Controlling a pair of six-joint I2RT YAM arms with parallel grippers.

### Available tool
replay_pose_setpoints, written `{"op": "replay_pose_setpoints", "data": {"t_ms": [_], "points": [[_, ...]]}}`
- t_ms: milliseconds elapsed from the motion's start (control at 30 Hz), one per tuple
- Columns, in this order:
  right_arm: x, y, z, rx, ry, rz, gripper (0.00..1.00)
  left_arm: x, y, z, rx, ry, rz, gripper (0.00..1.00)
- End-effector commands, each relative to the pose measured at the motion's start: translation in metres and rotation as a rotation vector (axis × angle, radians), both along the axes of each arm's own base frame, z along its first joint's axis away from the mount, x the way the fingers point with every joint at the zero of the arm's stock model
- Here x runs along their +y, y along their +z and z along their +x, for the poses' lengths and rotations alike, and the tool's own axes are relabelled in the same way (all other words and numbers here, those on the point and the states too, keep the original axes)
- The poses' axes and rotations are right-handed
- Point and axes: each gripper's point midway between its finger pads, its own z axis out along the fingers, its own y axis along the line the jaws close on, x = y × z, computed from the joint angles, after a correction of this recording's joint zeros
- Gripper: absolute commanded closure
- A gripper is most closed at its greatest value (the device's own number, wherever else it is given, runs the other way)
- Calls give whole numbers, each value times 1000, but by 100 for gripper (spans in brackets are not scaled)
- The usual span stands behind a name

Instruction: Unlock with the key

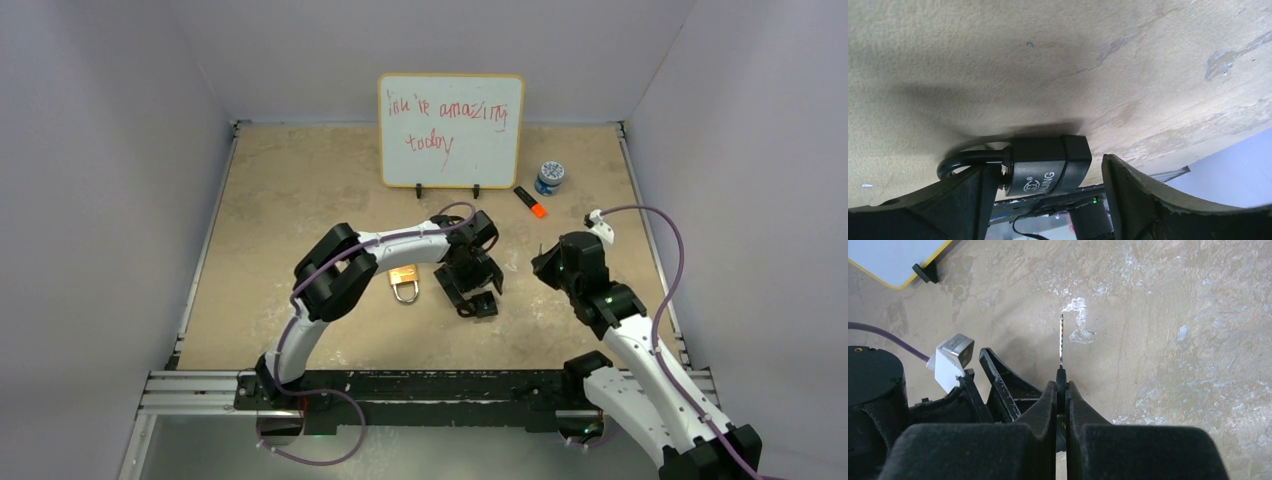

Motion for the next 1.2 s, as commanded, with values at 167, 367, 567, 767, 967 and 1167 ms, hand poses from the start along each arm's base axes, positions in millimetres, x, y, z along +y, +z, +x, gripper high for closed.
{"op": "replay_pose_setpoints", "data": {"t_ms": [167,367,567,767,967,1167], "points": [[-8,-4,-5,7,-26,-29,100,10,11,57,-350,-190,91,53],[-12,1,-4,-7,-39,-43,100,28,13,94,-579,-508,185,66],[-12,3,-1,-8,-41,-46,100,21,18,98,-756,-945,55,64],[-8,-5,-2,21,-29,-35,100,39,16,106,-828,-1185,88,50],[-6,-5,-2,21,-29,-26,100,38,43,122,-873,-1087,63,16],[-1,-7,0,22,-6,-14,100,36,91,137,-910,-939,32,9]]}}
